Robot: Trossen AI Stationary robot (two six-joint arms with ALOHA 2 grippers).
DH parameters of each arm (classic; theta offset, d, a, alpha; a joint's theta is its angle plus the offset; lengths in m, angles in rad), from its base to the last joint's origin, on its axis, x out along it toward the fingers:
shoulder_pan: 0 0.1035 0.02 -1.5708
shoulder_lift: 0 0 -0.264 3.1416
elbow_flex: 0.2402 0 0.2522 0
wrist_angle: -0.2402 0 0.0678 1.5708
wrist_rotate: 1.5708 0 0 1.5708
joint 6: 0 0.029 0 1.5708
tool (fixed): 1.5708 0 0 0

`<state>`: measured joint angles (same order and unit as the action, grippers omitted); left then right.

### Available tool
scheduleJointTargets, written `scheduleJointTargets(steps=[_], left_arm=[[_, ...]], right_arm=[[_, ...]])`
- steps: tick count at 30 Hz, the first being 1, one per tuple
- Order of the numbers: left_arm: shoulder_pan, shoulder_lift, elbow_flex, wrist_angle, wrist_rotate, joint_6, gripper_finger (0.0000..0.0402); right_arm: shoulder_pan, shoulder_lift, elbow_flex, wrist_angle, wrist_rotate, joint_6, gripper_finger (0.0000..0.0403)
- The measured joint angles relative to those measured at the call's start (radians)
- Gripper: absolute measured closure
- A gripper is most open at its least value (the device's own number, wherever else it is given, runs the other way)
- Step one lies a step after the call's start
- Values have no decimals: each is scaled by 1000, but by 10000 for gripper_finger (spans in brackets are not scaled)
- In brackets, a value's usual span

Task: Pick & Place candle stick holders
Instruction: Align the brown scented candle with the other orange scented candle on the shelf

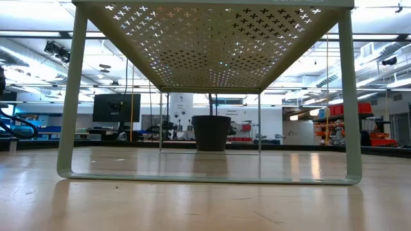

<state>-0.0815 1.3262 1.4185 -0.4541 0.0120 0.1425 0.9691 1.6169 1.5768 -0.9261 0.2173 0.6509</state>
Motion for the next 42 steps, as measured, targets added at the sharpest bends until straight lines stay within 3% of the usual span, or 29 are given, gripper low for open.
scheduleJointTargets(steps=[8, 22, 42], left_arm=[[0, 0, 0, 0, 0, 0, 335], [0, 0, 0, 0, 0, 0, 335], [0, 0, 0, 0, 0, -1, 335]], right_arm=[[-1, 0, -97, 0, 9, -1, 7], [-11, 1, -269, 35, -18, 165, 3], [-33, 0, -362, 48, -53, 313, 3]])
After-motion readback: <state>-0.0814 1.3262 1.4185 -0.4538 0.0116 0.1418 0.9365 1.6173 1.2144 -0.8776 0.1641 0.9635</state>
